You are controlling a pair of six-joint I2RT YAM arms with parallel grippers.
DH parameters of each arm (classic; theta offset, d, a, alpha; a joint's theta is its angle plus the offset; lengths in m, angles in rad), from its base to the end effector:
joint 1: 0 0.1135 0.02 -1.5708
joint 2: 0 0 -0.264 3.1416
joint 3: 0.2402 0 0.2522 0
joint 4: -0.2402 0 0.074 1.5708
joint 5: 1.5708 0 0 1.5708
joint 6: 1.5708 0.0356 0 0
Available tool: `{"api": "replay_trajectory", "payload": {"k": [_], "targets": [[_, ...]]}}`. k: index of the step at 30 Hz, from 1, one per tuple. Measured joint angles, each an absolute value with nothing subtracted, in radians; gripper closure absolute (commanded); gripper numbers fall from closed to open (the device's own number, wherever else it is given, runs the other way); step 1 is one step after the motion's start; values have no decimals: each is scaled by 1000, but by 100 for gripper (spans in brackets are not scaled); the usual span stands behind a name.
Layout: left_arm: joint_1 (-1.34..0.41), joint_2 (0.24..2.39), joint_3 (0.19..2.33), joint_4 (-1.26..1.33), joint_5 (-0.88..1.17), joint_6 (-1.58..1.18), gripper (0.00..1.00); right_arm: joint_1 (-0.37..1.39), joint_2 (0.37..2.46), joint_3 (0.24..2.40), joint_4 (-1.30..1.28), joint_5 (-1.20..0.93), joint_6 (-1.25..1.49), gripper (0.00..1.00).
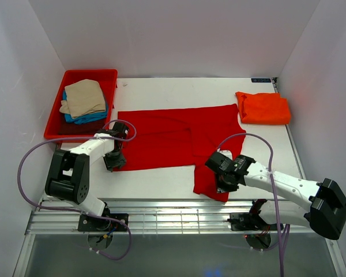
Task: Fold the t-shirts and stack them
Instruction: Fold the tshirt
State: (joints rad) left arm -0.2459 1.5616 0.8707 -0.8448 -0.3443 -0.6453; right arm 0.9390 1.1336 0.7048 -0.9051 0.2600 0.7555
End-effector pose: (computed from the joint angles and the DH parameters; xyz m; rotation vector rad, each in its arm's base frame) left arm 0.2438 -0.0488 0.1602 -0.5900 2.8700 0.4375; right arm 0.1145 0.1410 0.2000 -0.2125 2.7836 0.0074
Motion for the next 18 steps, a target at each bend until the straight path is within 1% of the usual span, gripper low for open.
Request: {"api": "replay_trajectory", "payload": {"k": [13, 18], "targets": [[-246, 1538, 846, -819, -347, -645, 54, 941, 1126, 595, -886, 224, 807, 61], [-246, 1538, 846, -818, -345, -644, 54, 944, 1134, 590, -881, 211, 815, 61]]}}
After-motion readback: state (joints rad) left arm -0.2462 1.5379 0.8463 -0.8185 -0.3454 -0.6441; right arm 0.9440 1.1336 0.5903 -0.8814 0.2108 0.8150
